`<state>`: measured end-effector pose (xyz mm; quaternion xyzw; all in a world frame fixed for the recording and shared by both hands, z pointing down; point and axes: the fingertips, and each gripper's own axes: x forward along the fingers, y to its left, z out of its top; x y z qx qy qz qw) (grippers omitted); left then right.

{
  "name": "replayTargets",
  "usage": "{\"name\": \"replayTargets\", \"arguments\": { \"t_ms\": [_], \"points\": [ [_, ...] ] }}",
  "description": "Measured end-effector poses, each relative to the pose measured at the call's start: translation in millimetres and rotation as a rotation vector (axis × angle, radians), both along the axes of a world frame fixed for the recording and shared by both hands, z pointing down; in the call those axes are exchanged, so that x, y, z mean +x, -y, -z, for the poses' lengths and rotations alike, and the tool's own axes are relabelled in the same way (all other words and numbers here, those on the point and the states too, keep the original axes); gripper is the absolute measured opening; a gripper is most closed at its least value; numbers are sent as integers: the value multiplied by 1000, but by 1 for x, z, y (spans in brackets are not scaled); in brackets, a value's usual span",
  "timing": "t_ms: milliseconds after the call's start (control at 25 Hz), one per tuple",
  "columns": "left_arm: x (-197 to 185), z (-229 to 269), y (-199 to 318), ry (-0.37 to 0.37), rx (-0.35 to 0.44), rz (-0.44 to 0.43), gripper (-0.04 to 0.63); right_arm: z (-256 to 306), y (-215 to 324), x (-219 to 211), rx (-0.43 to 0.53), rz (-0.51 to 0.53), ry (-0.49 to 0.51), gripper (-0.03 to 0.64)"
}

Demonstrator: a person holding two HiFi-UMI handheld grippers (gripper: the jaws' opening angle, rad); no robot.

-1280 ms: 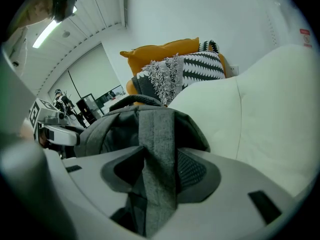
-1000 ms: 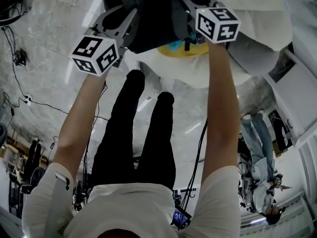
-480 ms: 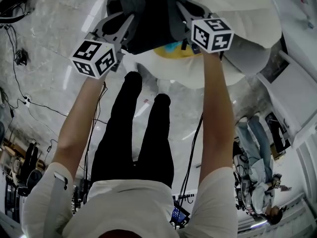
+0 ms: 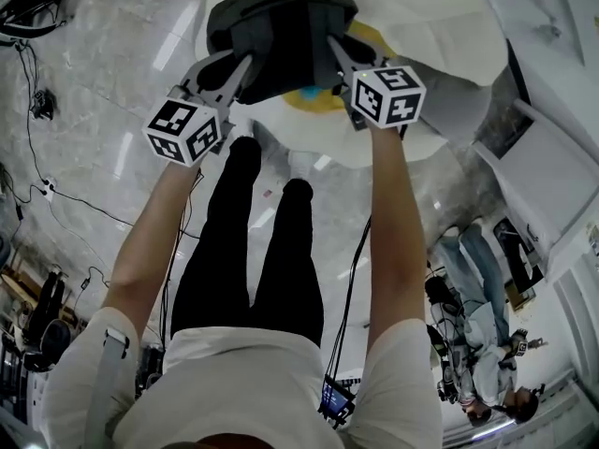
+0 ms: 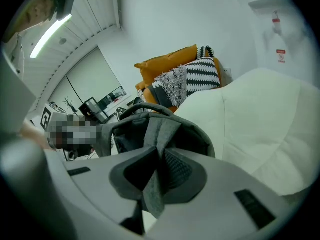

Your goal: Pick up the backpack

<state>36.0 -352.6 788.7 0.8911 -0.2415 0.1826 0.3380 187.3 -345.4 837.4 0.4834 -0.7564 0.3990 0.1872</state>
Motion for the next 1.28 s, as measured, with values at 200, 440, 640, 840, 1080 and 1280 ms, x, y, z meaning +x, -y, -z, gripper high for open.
{"name": "replayTargets", "arguments": {
  "t_ms": [200, 440, 640, 840, 1080, 1280],
  "points": [
    [2, 15, -23, 2, 6, -4, 40, 15, -27, 3, 0, -6, 7, 44],
    [-1, 26, -40, 16, 16, 7, 40, 27, -46, 1, 2, -2, 18, 44],
    [-3, 33, -55, 15, 23, 35, 40, 33, -61, -1, 11, -1, 26, 44],
    [-4, 42, -70, 21, 25, 47, 40, 47, -76, -2, 17, 10, 33, 44],
    [-6, 53, -85, 30, 21, 69, 40, 63, -92, 1, 21, 34, 33, 44],
    [-11, 62, -96, 32, 15, 94, 38, 78, -102, -2, 33, 35, 55, 46]
  ]
}}
